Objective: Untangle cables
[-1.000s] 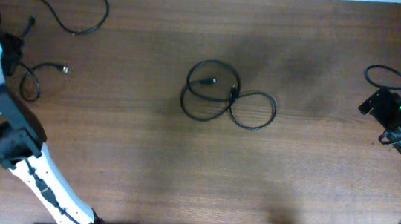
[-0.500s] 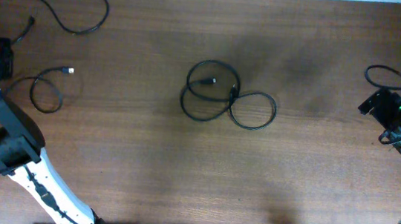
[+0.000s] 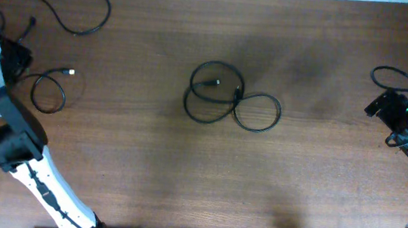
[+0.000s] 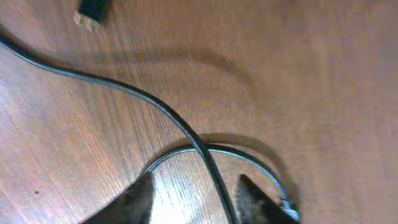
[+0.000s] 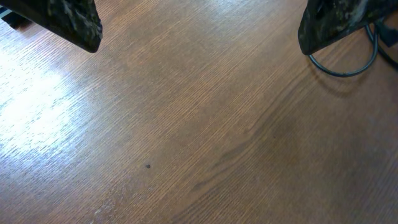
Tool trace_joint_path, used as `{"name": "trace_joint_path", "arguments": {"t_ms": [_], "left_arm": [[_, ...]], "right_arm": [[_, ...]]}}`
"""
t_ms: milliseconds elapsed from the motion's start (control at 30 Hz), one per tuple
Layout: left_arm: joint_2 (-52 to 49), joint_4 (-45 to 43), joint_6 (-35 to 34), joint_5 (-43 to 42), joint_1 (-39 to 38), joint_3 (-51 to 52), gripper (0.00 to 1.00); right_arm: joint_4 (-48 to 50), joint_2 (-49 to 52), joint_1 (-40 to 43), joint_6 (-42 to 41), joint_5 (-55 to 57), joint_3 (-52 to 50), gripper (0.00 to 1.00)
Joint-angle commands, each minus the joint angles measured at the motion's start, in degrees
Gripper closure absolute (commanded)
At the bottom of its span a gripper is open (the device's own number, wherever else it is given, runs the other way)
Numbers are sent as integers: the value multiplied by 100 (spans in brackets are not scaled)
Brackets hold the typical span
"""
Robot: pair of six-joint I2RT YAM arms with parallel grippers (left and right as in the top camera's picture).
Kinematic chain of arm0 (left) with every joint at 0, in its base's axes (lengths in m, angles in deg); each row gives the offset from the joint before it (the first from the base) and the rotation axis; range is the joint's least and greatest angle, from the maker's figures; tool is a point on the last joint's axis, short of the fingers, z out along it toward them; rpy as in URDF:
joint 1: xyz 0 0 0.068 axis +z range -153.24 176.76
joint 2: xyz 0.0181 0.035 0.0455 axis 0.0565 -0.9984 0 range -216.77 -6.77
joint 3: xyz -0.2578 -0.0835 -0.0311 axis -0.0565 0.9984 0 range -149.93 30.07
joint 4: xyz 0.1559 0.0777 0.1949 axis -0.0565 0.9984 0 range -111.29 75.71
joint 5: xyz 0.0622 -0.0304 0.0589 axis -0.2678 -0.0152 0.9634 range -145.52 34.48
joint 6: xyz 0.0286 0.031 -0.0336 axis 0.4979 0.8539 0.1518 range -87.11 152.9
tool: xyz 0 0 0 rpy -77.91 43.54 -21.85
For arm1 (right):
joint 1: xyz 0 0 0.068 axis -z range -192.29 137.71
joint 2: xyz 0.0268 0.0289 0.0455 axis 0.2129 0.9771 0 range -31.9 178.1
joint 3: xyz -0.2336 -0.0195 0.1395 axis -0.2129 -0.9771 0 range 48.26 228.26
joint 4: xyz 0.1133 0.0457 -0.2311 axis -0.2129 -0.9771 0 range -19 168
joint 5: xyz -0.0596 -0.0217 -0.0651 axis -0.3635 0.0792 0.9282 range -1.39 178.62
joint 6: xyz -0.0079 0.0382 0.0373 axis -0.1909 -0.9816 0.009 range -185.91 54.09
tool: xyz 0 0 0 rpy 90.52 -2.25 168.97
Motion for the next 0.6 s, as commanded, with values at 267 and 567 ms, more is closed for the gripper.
{"name": "trace_joint_path", "arguments": {"t_ms": [267,567], "left_arm": [[-428,-208,122,-79,-24,70,48],[-612,-1222,896,-50,-2,50,100]], "right_arm": [[15,0,22,42,72,66,2],[13,0,22,42,70,66,2]]}}
